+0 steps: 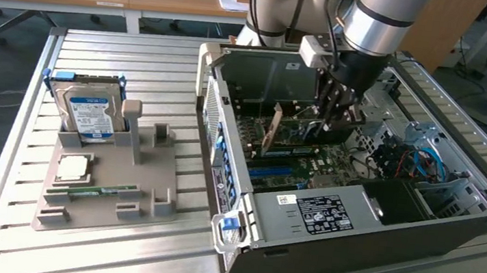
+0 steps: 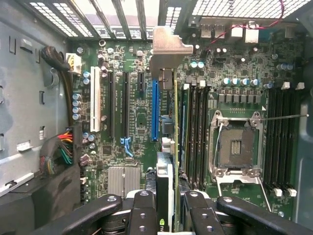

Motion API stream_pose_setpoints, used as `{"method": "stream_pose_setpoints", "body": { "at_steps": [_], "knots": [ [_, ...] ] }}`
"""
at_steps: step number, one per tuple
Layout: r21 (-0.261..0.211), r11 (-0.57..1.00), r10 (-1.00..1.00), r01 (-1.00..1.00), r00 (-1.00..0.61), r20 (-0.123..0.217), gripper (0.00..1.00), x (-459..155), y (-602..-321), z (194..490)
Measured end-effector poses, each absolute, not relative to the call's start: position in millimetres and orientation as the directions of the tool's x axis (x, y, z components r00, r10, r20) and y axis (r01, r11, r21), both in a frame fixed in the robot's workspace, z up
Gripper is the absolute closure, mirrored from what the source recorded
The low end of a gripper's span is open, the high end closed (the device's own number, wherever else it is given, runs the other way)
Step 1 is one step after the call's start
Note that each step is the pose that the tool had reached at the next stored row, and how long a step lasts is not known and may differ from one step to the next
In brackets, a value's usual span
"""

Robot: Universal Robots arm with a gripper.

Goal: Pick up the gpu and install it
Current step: 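Insert the gpu into the slot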

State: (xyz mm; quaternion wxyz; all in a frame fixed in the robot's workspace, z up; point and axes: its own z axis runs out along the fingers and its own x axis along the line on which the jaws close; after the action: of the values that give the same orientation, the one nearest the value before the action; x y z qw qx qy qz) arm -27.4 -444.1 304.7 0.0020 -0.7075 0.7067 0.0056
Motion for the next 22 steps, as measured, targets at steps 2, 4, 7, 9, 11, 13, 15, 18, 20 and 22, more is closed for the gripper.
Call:
{"method": "stream_pose_setpoints", "body": {
  "at_steps": [2, 4, 7, 9, 11, 13, 15, 18, 20, 22],
  "knots": [
    [0.005, -0.001, -1.0, -1.0, 0.001, -0.011, 0.73, -28.0, -444.1, 303.2],
    [0.005, -0.001, -1.0, -1.0, 0.001, -0.01, 0.73, -28.7, -444.2, 301.6],
    [0.005, -0.001, -1.0, -1.0, 0.001, -0.01, 0.73, -29.5, -444.2, 300.0],
    [0.005, -0.001, -1.0, -1.0, 0.001, -0.01, 0.73, -29.5, -444.2, 300.0],
    [0.005, -0.001, -1.0, -1.0, 0.001, -0.01, 0.73, -29.5, -444.2, 299.9],
    [0.005, -0.001, -1.0, -1.0, 0.001, -0.011, 0.73, -30.0, -444.1, 299.4],
    [0.005, -0.001, -1.0, -1.0, 0.001, -0.011, 0.73, -32.0, -444.1, 298.0],
    [0.005, -0.001, -1.0, -1.0, 0.001, -0.01, 0.73, -33.9, -444.2, 297.0],
    [0.005, -0.001, -1.0, -1.0, 0.001, -0.01, 0.73, -34.4, -444.2, 296.9],
    [0.005, -0.001, -1.0, -1.0, 0.001, -0.011, 0.73, -34.7, -445.0, 296.0]
  ]
}}
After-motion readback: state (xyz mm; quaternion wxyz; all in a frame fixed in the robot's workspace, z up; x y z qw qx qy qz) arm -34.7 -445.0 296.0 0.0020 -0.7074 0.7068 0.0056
